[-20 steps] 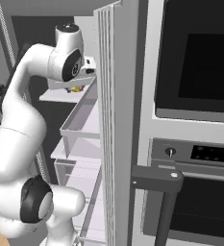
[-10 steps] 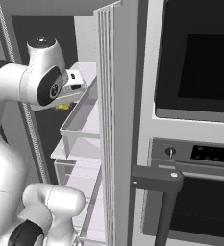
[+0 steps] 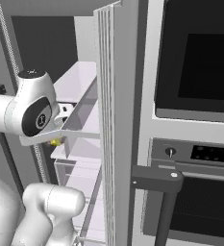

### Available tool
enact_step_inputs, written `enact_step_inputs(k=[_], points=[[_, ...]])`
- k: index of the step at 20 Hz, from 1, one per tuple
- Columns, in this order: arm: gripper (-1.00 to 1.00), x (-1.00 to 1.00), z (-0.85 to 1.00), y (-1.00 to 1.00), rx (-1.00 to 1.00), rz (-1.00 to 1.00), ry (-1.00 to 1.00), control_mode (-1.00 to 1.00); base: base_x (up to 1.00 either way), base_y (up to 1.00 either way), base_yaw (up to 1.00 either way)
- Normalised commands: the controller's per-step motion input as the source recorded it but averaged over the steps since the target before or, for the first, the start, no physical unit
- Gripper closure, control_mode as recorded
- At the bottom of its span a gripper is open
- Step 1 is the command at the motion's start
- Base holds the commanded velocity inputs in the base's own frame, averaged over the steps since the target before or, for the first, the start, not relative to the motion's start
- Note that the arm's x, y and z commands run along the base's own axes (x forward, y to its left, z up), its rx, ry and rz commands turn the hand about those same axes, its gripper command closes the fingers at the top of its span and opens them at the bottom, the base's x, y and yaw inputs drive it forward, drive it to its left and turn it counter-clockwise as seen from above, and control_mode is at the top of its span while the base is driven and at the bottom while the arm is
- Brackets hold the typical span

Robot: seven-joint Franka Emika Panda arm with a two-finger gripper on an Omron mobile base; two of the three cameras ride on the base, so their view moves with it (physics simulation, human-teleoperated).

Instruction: Grab a lemon wedge from the fridge and one ice cube from the ice bowl, and put them in the glass of lemonade.

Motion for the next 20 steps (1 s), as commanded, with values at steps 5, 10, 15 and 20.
enact_step_inputs(k=[5,10,15,20], points=[[1.00,-0.34,-0.25,0.00,0.00,0.00,0.12,-1.00,0.00,0.00,0.00],[1.00,-0.31,-0.26,0.00,0.00,0.00,0.11,-1.00,0.00,0.00,0.00],[1.00,-0.21,0.00,0.00,0.00,0.00,0.00,1.00,-0.15,0.00,0.00],[1.00,0.00,0.00,0.00,0.00,0.00,0.00,1.00,-1.00,0.00,0.00]])
